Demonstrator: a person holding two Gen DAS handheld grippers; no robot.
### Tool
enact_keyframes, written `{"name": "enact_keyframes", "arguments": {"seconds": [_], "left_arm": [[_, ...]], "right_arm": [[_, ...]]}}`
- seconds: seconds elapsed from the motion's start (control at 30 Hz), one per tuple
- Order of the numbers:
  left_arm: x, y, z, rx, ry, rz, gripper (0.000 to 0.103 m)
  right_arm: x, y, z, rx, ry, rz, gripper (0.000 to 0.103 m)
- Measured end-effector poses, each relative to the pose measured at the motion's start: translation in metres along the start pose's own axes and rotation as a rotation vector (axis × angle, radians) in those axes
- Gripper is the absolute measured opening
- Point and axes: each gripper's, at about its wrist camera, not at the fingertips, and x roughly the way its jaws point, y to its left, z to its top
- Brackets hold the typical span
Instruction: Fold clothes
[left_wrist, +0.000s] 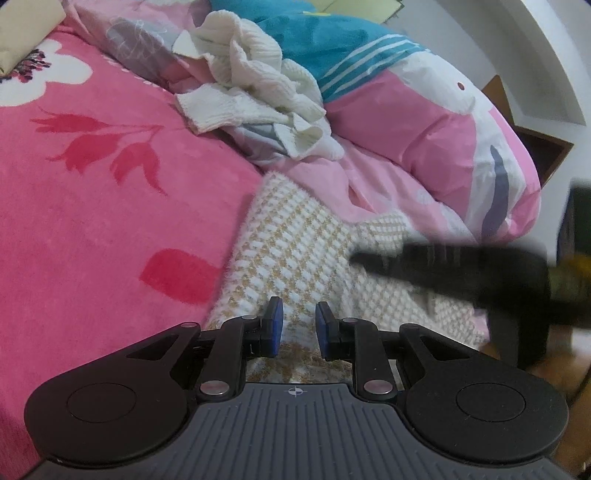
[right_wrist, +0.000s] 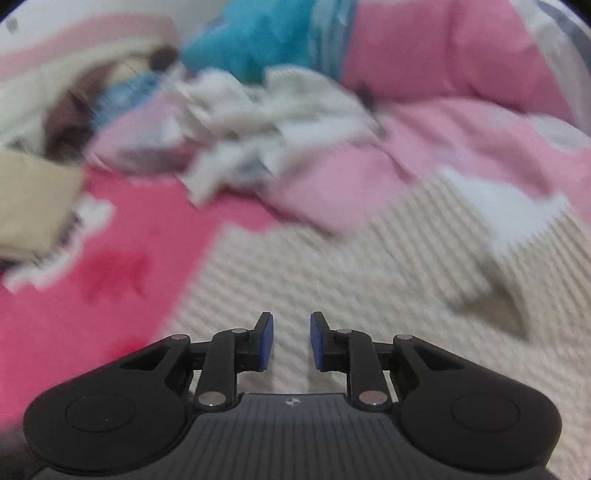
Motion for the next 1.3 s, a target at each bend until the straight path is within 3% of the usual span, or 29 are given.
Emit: {"name": "enact_keyframes", "arguments": {"seconds": [0.03,0.13,0.27,0.47,0.6,0.73,0.87,0.97,1.03,1.2,1.3], "left_arm": [[0.0,0.0,0.0,-0.001,0.0,-0.001,0.021],[0.001,0.001,0.0,-0.007,0.001,-0.002,0.021],[0.0,0.001,0.0,-0.006,0.0,0.003,0.021],[-0.001,0.001,-0.001,-0.004,-0.002,0.006,0.021],[0.0,0.0,-0.002,0.005,-0.007,0.015,0.021],[0.0,-0.001,-0.002,0.011,-0.009,0.019,0.021],[-0.001,-0.001,-0.002,0.01,-0.01,0.018,0.021],[-0.001,-0.001,-0.002,0.015,-0.011,0.021,0.021],[-0.001,0.0,-0.002,0.015,-0.013,0.02,0.021],[-0.001,0.001,-0.002,0.008,-0.012,0.015,0.021],[0.0,0.001,-0.002,0.003,-0.011,0.014,0.021]], "right_arm": [[0.007,0.003,0.002,0.0,-0.007,0.019,0.022],[0.054,0.005,-0.012,-0.053,0.088,-0.049,0.021],[0.053,0.009,-0.001,-0.052,0.113,-0.065,0.021],[0.063,0.024,0.023,-0.091,0.072,0.035,0.022],[0.097,0.025,0.009,-0.105,0.088,-0.005,0.022],[0.084,0.026,0.02,-0.086,0.091,-0.006,0.022],[0.081,0.029,0.035,-0.066,0.031,0.045,0.022],[0.115,0.028,0.032,-0.074,0.085,-0.021,0.02],[0.122,0.025,0.032,-0.047,0.073,-0.026,0.021],[0.084,0.015,0.041,0.004,0.012,-0.004,0.021],[0.054,0.013,0.039,-0.046,0.014,0.061,0.022]]}}
